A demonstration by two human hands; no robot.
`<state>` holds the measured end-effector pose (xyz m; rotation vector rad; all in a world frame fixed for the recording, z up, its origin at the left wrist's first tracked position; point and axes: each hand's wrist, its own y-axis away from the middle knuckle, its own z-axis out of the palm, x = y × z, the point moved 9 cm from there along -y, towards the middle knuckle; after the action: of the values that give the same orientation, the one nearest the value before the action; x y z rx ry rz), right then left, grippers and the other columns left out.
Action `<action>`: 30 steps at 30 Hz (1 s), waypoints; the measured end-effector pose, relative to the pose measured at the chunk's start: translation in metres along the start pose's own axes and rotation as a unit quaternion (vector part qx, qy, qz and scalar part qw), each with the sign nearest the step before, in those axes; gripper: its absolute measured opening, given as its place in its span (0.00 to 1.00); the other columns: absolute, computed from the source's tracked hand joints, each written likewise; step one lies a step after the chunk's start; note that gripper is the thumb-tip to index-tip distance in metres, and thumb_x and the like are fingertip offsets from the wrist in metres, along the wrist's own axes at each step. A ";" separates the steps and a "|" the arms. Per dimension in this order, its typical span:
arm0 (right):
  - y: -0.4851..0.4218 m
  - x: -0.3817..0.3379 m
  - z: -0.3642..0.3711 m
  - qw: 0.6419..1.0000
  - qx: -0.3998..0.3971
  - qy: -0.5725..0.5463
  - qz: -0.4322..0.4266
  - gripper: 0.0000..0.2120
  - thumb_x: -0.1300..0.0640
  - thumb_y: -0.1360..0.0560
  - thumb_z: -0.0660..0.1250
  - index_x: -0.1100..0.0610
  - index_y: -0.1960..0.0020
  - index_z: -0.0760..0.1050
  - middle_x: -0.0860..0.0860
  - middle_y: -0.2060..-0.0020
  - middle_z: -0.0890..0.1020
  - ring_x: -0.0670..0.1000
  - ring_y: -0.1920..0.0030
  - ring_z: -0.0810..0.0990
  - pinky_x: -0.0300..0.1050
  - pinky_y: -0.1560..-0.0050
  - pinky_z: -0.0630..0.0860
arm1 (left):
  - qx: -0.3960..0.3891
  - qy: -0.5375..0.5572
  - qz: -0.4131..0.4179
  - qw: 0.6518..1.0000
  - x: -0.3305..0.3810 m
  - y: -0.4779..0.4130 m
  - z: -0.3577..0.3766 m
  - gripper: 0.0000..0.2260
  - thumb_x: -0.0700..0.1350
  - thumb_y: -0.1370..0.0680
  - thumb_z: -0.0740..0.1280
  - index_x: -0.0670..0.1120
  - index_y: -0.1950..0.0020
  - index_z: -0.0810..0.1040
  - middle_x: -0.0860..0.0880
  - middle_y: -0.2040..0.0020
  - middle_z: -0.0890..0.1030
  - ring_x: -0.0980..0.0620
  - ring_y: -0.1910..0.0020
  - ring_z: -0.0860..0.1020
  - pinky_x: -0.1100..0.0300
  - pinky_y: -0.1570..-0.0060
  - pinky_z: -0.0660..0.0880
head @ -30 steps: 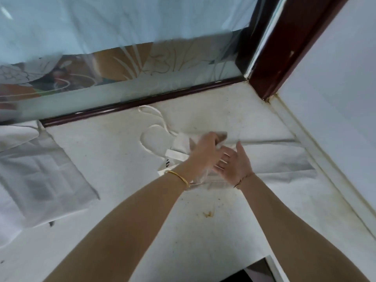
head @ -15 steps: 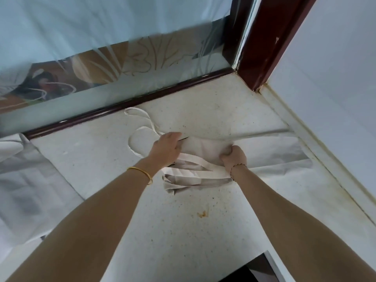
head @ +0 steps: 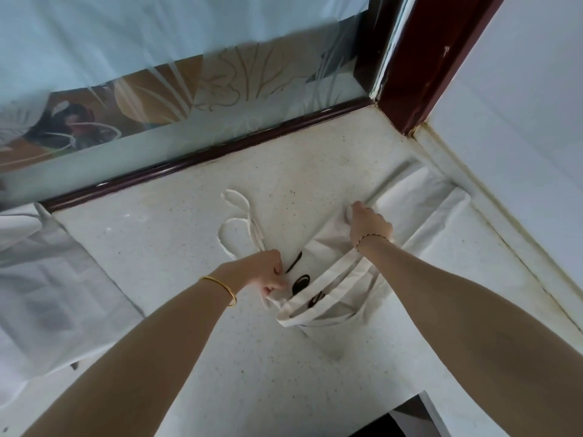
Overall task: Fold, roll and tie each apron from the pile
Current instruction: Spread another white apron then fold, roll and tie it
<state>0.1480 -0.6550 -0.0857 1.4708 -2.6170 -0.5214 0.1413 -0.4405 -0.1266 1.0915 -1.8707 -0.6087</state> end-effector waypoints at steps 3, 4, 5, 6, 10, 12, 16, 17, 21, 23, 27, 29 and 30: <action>0.006 0.010 0.000 0.999 0.005 0.035 0.015 0.17 0.63 0.24 0.58 0.57 0.36 0.64 0.55 0.47 0.76 0.56 0.45 0.75 0.50 0.47 0.69 | 0.031 -0.021 0.007 0.999 0.016 0.000 0.006 0.12 0.45 0.23 0.63 0.41 0.65 0.73 0.43 0.68 0.80 0.52 0.74 0.75 0.67 0.71 0.70; 0.010 0.015 -0.002 0.999 0.025 0.041 0.018 0.18 0.61 0.24 0.59 0.57 0.35 0.64 0.55 0.47 0.75 0.56 0.45 0.74 0.50 0.48 0.68 | 0.044 -0.031 0.008 0.999 0.020 -0.001 0.006 0.15 0.46 0.23 0.62 0.43 0.68 0.70 0.46 0.71 0.77 0.52 0.75 0.72 0.67 0.73 0.68; 0.014 0.020 -0.006 0.997 0.055 0.048 0.018 0.18 0.61 0.25 0.60 0.57 0.35 0.64 0.55 0.47 0.74 0.56 0.46 0.73 0.49 0.49 0.68 | 0.051 -0.040 0.006 0.998 0.023 -0.003 0.006 0.17 0.48 0.23 0.62 0.45 0.70 0.66 0.48 0.73 0.73 0.51 0.75 0.70 0.66 0.74 0.65; 0.021 0.023 -0.013 0.994 0.091 0.055 0.010 0.18 0.61 0.25 0.60 0.57 0.36 0.64 0.55 0.47 0.73 0.56 0.48 0.72 0.48 0.51 0.68 | 0.054 -0.048 0.003 0.997 0.024 -0.005 0.006 0.18 0.48 0.23 0.63 0.46 0.70 0.64 0.49 0.74 0.71 0.51 0.74 0.69 0.66 0.74 0.64; 0.055 0.006 -0.018 0.985 0.135 0.023 -0.106 0.11 0.62 0.24 0.57 0.58 0.44 0.72 0.53 0.51 0.75 0.55 0.50 0.74 0.45 0.56 0.70 | 0.058 -0.062 -0.017 0.996 0.023 -0.009 0.010 0.13 0.47 0.21 0.62 0.46 0.64 0.65 0.46 0.64 0.78 0.50 0.66 0.73 0.65 0.71 0.65; 0.072 -0.007 0.005 0.990 0.051 -0.007 -0.132 0.11 0.57 0.22 0.55 0.58 0.46 0.73 0.52 0.51 0.76 0.54 0.48 0.75 0.46 0.56 0.75 | 0.061 -0.051 -0.020 0.997 0.024 -0.009 0.009 0.08 0.44 0.19 0.57 0.43 0.56 0.70 0.42 0.51 0.80 0.49 0.61 0.74 0.64 0.68 0.70; 0.088 -0.003 0.053 0.990 -0.057 0.054 -0.119 0.22 0.45 0.21 0.54 0.52 0.30 0.63 0.51 0.32 0.64 0.57 0.32 0.63 0.56 0.40 0.69 | 0.102 -0.255 0.029 0.961 0.026 0.006 -0.006 0.14 0.38 0.24 0.62 0.48 0.39 0.69 0.45 0.42 0.68 0.48 0.49 0.73 0.55 0.54 0.77; 0.090 -0.001 0.057 0.989 -0.054 0.058 -0.125 0.24 0.44 0.21 0.55 0.51 0.28 0.60 0.51 0.29 0.60 0.57 0.30 0.60 0.57 0.38 0.68 | 0.121 -0.321 0.048 0.938 0.025 0.010 -0.008 0.16 0.38 0.25 0.64 0.50 0.39 0.68 0.46 0.41 0.65 0.48 0.46 0.71 0.56 0.54 0.76; 0.090 0.004 0.059 0.985 0.001 0.083 -0.154 0.24 0.46 0.21 0.56 0.50 0.28 0.57 0.50 0.29 0.59 0.57 0.30 0.60 0.56 0.41 0.70 | 0.129 -0.469 0.085 0.869 0.019 0.017 -0.007 0.13 0.40 0.23 0.63 0.48 0.39 0.72 0.46 0.37 0.63 0.49 0.44 0.71 0.59 0.57 0.74; 0.089 0.005 0.058 0.986 0.009 0.074 -0.149 0.23 0.52 0.22 0.60 0.49 0.29 0.58 0.50 0.30 0.61 0.56 0.31 0.61 0.56 0.42 0.71 | 0.111 -0.467 0.093 0.872 0.013 0.018 -0.005 0.12 0.42 0.22 0.62 0.46 0.39 0.71 0.48 0.40 0.68 0.50 0.51 0.75 0.60 0.61 0.72; 0.085 0.009 0.053 0.990 0.016 0.064 -0.128 0.30 0.65 0.27 0.63 0.50 0.29 0.58 0.50 0.31 0.61 0.55 0.31 0.61 0.52 0.42 0.70 | 0.065 -0.486 0.079 0.868 -0.015 0.017 -0.004 0.12 0.49 0.19 0.58 0.42 0.41 0.69 0.47 0.50 0.77 0.47 0.54 0.78 0.60 0.57 0.73; 0.082 0.012 0.049 0.991 0.021 0.065 -0.113 0.31 0.68 0.29 0.64 0.53 0.29 0.59 0.52 0.31 0.62 0.55 0.32 0.63 0.51 0.41 0.70 | 0.096 -0.448 0.026 0.889 -0.037 0.020 -0.018 0.18 0.55 0.21 0.59 0.41 0.42 0.72 0.46 0.52 0.77 0.44 0.50 0.79 0.59 0.55 0.72; 0.081 0.014 0.047 0.991 0.025 0.071 -0.107 0.31 0.67 0.29 0.64 0.54 0.29 0.59 0.52 0.32 0.63 0.55 0.33 0.64 0.50 0.41 0.70 | 0.100 -0.457 0.013 0.884 -0.046 0.024 -0.027 0.18 0.55 0.21 0.60 0.42 0.40 0.72 0.47 0.52 0.77 0.45 0.51 0.79 0.59 0.55 0.74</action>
<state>0.0634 -0.6163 -0.1037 1.7463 -2.3967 -0.3569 0.1646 -0.3885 -0.1150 0.9706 -2.8006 -1.0565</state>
